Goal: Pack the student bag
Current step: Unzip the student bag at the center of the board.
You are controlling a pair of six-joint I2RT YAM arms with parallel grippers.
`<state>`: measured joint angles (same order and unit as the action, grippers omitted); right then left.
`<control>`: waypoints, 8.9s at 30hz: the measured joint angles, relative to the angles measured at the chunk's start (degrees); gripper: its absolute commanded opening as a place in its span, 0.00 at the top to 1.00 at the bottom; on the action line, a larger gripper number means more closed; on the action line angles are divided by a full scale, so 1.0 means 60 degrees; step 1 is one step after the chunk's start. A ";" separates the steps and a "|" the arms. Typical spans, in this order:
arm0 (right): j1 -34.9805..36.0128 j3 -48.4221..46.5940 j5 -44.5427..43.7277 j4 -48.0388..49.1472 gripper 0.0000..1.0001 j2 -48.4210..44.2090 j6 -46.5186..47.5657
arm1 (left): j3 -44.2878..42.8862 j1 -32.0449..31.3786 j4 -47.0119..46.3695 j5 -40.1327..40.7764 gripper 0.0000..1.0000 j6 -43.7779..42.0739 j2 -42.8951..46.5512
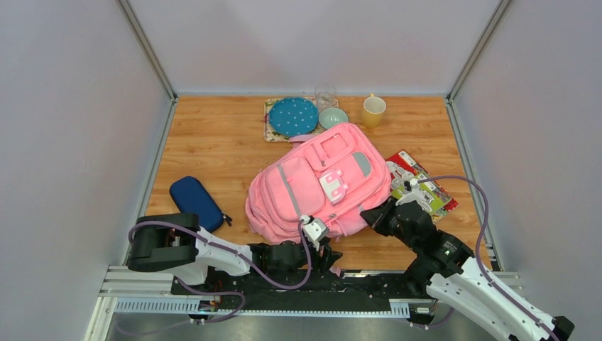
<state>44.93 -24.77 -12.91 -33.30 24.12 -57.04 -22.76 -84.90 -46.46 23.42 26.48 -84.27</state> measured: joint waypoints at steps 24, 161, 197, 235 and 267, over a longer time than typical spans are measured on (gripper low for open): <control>-0.0091 -0.0040 0.0612 -0.0055 1.00 -0.0313 0.0331 | -0.0062 -0.0073 -0.0889 0.0973 0.40 -0.0914 -0.0590; 0.3016 -0.0248 0.0433 0.0579 1.00 0.3501 -0.3293 | -0.2244 -0.0535 0.8138 -0.1479 1.00 0.1453 0.1796; -0.0699 -0.3763 0.1559 -0.0674 1.00 0.8480 0.3934 | -0.1789 -0.1701 0.8582 0.0266 1.00 0.2244 0.1472; 0.2969 -0.0554 0.1639 0.0386 0.35 0.2907 -0.2743 | -0.2306 -0.1359 0.8918 -0.0736 1.00 0.1304 0.1628; 0.4546 -0.0259 0.0069 0.0499 0.41 0.4138 -0.5158 | -0.2430 -0.1075 0.8808 -0.1093 1.00 0.0914 0.1472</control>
<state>72.20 -26.33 -12.49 -30.30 48.95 -87.99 -37.34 -91.35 6.39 16.86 31.97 -75.44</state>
